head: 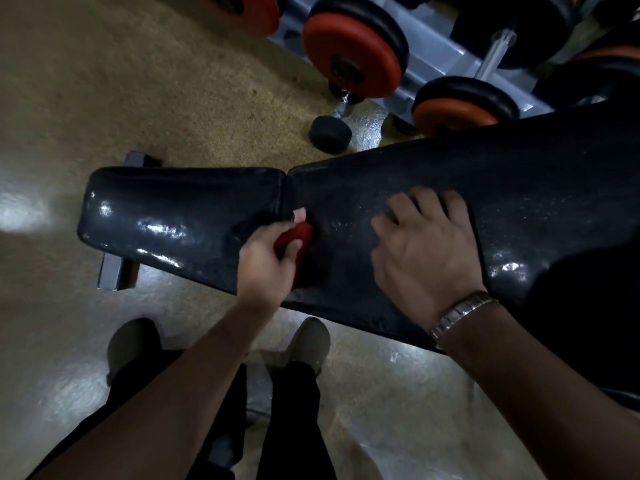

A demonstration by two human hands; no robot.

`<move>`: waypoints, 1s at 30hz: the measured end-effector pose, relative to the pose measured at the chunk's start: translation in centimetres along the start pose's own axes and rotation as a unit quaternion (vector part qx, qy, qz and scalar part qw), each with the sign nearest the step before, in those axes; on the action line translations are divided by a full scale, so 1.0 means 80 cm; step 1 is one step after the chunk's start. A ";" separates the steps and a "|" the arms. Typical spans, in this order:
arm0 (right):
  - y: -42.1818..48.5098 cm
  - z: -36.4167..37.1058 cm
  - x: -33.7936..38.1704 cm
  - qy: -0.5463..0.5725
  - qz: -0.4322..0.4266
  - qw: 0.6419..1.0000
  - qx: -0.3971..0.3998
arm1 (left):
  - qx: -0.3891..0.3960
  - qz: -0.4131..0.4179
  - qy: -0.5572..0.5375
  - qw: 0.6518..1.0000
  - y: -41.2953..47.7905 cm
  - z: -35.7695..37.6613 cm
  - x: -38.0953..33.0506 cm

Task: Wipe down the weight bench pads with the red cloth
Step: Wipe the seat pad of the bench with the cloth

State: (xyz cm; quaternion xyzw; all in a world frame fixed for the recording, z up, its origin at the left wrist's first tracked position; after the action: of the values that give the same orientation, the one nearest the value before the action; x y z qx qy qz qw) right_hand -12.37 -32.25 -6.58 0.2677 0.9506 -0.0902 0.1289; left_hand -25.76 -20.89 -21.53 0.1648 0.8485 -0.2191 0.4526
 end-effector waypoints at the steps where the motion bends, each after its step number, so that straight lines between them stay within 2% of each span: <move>1: 0.000 0.001 0.001 0.001 0.002 1.000 -0.002 | -0.004 0.008 -0.009 1.000 0.001 0.008 -0.013; 5: 0.001 0.001 0.004 -0.001 0.009 1.000 0.006 | 0.030 0.102 -0.072 0.992 -0.041 0.009 -0.047; 7: 0.002 -0.002 0.002 -0.003 0.009 1.000 0.012 | 0.041 0.126 -0.053 0.990 -0.072 -0.008 -0.030; 11: 0.001 -0.004 0.000 -0.011 0.003 1.000 0.024 | 0.018 0.071 0.007 0.997 -0.077 -0.021 0.008; 14: 0.001 -0.002 0.003 -0.015 0.006 1.000 0.019 | -0.016 0.016 -0.038 0.999 -0.053 0.000 -0.016; 17: 0.001 0.001 0.004 -0.021 0.011 1.000 0.014 | -0.004 0.053 -0.063 0.997 -0.069 0.013 -0.050; 19: 0.001 0.001 0.003 -0.018 0.011 1.000 0.011 | 0.017 0.092 -0.052 0.994 -0.099 0.006 -0.042; 21: 0.001 0.000 0.001 -0.016 0.009 1.000 0.010 | 0.024 0.092 -0.026 0.995 -0.122 -0.003 -0.016; 25: 0.002 0.000 -0.001 -0.014 0.000 1.000 0.005 | -0.048 -0.042 -0.020 0.998 -0.098 0.005 0.009; 26: 0.001 0.000 0.000 -0.016 -0.001 1.000 0.001 | -0.063 -0.052 -0.029 0.996 -0.094 0.009 0.004; 28: 0.002 0.001 0.001 -0.021 0.002 1.000 -0.002 | -0.067 -0.021 -0.050 0.996 -0.099 0.014 -0.021; 30: 0.001 0.001 0.002 -0.021 0.005 1.000 0.000 | -0.026 0.025 -0.065 0.997 -0.130 0.016 -0.045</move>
State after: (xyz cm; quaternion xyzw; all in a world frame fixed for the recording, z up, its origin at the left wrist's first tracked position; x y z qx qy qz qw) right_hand -12.44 -32.10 -6.69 0.2708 0.9462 -0.0955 0.1489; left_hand -27.94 -30.70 -16.79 0.1594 0.8184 -0.1955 0.5163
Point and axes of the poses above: each hand's wrist, its own y-axis towards the middle knuckle, its own z-axis out of the palm, x = y × z, the point moved 1 cm from there along y, towards the middle knuckle, and after that the axes turned 10 degrees about -x, right-handed, at the moved point
